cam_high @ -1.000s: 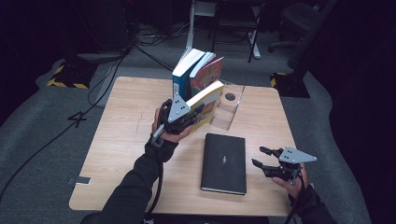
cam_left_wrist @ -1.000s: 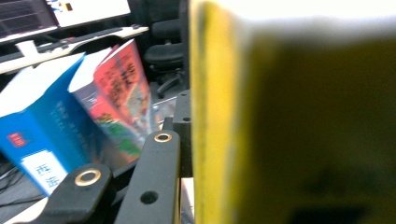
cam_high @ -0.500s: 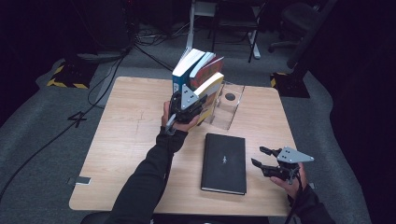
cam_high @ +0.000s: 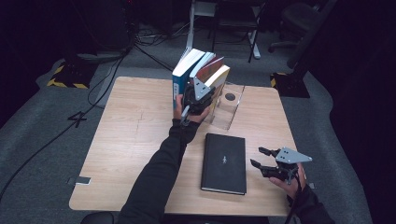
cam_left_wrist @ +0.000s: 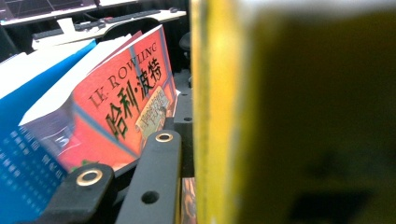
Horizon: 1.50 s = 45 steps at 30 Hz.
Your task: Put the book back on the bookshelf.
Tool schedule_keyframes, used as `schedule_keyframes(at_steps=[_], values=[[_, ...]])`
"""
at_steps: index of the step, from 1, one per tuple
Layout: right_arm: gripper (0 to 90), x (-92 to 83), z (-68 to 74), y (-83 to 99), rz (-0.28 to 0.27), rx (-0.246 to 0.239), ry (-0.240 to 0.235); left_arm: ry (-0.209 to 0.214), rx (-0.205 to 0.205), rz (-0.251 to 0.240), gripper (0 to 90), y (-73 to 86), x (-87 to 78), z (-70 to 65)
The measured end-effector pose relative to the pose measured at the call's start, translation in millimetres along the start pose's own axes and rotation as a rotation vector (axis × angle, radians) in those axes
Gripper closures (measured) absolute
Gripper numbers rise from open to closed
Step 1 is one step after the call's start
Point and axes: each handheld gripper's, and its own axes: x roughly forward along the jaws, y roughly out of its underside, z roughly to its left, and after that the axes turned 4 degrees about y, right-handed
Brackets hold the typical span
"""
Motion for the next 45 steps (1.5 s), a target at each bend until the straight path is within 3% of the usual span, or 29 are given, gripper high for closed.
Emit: schedule_keyframes(at_steps=[4,9,17,33,38,45], values=[[40.3,0.8,0.8,-0.1,0.007,-0.015,-0.003,-0.002,0.012,0.008,75.0,-2.1,9.8,-0.3],[40.5,1.1,1.2,0.0,0.006,-0.015,-0.004,-0.006,-0.015,0.012,75.0,-3.4,24.3,0.6],[40.6,2.2,3.1,-0.1,0.007,-0.024,0.009,-0.03,-0.01,0.02,75.0,-1.1,42.1,-3.6],[40.7,4.1,4.1,0.3,0.009,-0.022,-0.003,-0.035,-0.1,-0.018,74.9,15.9,65.9,1.3],[40.7,4.2,4.7,0.1,0.007,-0.026,-0.003,-0.028,-0.15,-0.038,74.9,23.6,68.9,4.4],[40.9,3.7,4.0,0.0,0.004,-0.028,-0.005,-0.02,-0.164,-0.036,74.7,32.1,73.5,5.1]])
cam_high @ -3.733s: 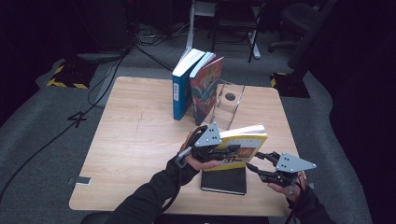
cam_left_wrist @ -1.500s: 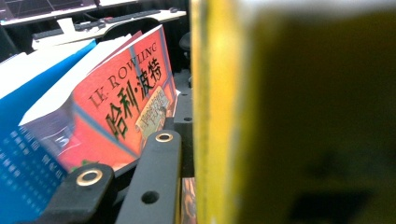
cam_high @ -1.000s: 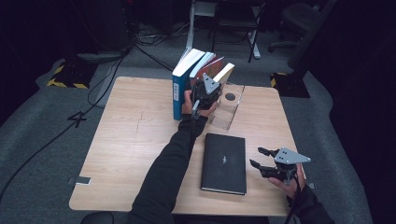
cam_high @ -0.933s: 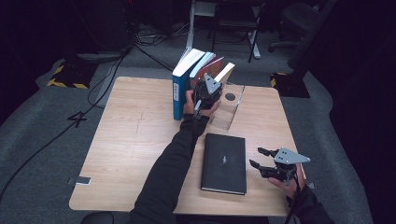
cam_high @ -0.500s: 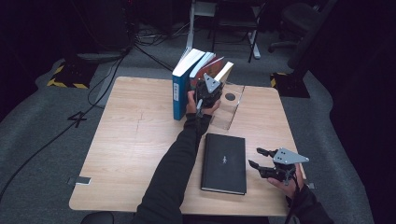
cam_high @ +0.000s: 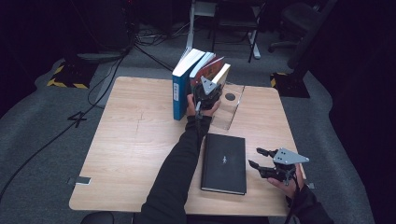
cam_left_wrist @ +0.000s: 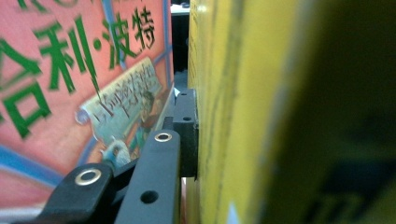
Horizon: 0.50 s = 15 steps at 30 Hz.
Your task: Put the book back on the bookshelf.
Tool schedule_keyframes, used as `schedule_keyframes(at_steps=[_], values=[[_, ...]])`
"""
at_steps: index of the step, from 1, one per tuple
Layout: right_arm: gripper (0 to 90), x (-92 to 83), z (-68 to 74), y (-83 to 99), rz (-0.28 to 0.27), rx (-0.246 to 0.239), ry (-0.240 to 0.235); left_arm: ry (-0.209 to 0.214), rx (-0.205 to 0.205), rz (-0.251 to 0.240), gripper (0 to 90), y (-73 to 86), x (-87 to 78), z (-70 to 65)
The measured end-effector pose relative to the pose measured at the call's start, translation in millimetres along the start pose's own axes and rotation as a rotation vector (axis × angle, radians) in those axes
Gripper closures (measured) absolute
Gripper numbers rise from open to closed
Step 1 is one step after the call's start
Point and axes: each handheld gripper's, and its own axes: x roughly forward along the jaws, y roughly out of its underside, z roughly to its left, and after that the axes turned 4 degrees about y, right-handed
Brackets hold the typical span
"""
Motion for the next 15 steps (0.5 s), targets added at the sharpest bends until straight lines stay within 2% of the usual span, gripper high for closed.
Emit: schedule_keyframes(at_steps=[5,13,15], values=[[41.0,-0.1,0.1,-0.1,-0.001,-0.001,0.0,0.006,-0.014,-0.006,74.5,4.8,0.6,2.3],[41.0,0.2,0.8,-0.3,0.004,0.0,-0.002,0.013,0.003,0.015,71.8,3.5,-0.3,-0.8],[41.0,0.2,0.7,-0.2,0.006,0.0,-0.004,0.021,0.0,0.016,68.2,3.6,-0.6,-0.3]])
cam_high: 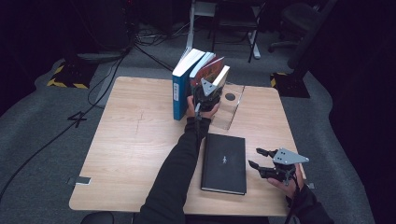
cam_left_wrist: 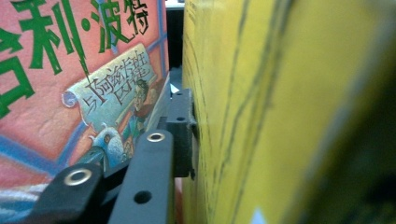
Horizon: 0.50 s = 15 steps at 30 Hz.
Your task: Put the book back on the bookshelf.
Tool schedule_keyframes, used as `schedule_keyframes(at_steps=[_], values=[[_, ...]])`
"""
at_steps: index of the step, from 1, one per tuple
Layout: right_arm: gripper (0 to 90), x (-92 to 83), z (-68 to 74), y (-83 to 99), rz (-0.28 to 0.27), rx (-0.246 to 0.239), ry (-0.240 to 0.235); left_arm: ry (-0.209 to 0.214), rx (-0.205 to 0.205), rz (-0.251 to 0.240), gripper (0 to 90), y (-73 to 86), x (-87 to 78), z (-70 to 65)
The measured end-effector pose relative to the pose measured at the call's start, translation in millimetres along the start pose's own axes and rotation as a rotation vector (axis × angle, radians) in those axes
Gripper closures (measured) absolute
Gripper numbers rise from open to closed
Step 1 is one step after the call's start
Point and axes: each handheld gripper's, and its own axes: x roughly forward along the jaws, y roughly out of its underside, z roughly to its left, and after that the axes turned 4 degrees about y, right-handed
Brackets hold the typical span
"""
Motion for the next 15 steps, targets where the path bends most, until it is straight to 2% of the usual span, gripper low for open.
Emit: schedule_keyframes(at_steps=[2,4,11,15], values=[[41.0,0.0,-0.2,0.2,0.001,0.0,-0.002,0.016,0.002,0.016,67.0,0.2,-0.8,1.1],[41.0,0.3,-1.0,1.0,0.004,-0.004,-0.006,0.012,0.019,0.033,66.8,0.4,-2.4,1.3],[41.0,0.2,-1.5,1.5,0.006,0.004,-0.005,0.03,0.038,0.052,65.1,3.8,-9.7,5.5],[41.0,-0.2,-2.8,2.3,0.009,0.005,-0.001,0.039,0.075,0.08,64.7,3.8,-14.7,5.6]])
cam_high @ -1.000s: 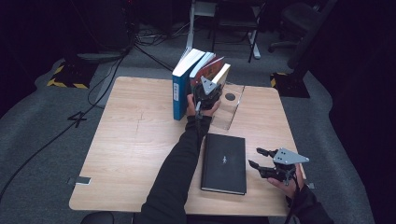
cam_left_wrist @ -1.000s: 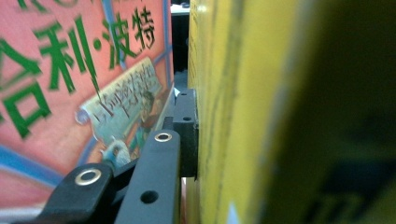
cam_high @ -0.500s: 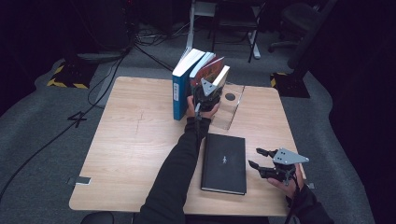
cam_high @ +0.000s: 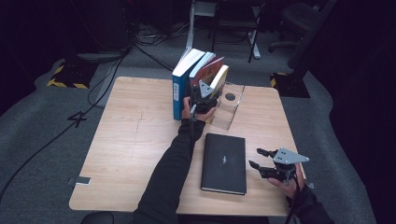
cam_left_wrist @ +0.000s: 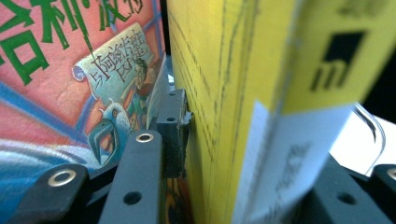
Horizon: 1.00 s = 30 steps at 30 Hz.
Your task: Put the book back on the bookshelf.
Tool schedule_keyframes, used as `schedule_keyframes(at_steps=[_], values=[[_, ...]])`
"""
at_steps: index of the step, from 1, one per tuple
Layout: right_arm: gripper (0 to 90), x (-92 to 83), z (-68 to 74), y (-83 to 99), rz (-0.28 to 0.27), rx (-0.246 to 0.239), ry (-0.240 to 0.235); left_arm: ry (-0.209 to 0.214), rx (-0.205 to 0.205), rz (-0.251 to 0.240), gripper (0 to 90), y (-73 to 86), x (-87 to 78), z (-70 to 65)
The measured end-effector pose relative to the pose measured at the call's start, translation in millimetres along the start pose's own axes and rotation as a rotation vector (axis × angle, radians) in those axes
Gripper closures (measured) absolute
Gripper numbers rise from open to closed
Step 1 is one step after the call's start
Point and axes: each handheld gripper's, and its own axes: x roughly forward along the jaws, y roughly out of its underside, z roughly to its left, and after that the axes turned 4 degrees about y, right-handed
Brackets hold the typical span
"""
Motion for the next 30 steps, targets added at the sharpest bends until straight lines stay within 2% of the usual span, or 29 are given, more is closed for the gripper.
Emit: schedule_keyframes(at_steps=[10,19,20,22,24,30], values=[[41.0,0.9,0.2,0.4,0.0,0.001,-0.004,0.02,0.041,0.054,63.1,6.0,-7.9,0.2],[41.0,3.3,1.9,1.0,0.011,-0.003,-0.012,0.045,0.032,0.091,62.8,24.8,-14.1,2.0],[41.0,3.7,2.4,1.0,0.015,-0.003,-0.014,0.042,0.046,0.101,63.1,26.9,-13.9,1.9],[41.0,4.3,2.6,1.2,0.019,-0.006,-0.017,0.042,0.048,0.114,64.3,30.7,-13.2,1.2],[41.0,5.1,3.1,1.4,0.023,-0.011,-0.017,0.035,0.037,0.106,66.0,31.4,-13.1,1.4],[41.0,5.9,4.2,1.5,0.027,-0.006,-0.023,0.009,0.046,0.114,67.7,28.8,-9.6,2.1]])
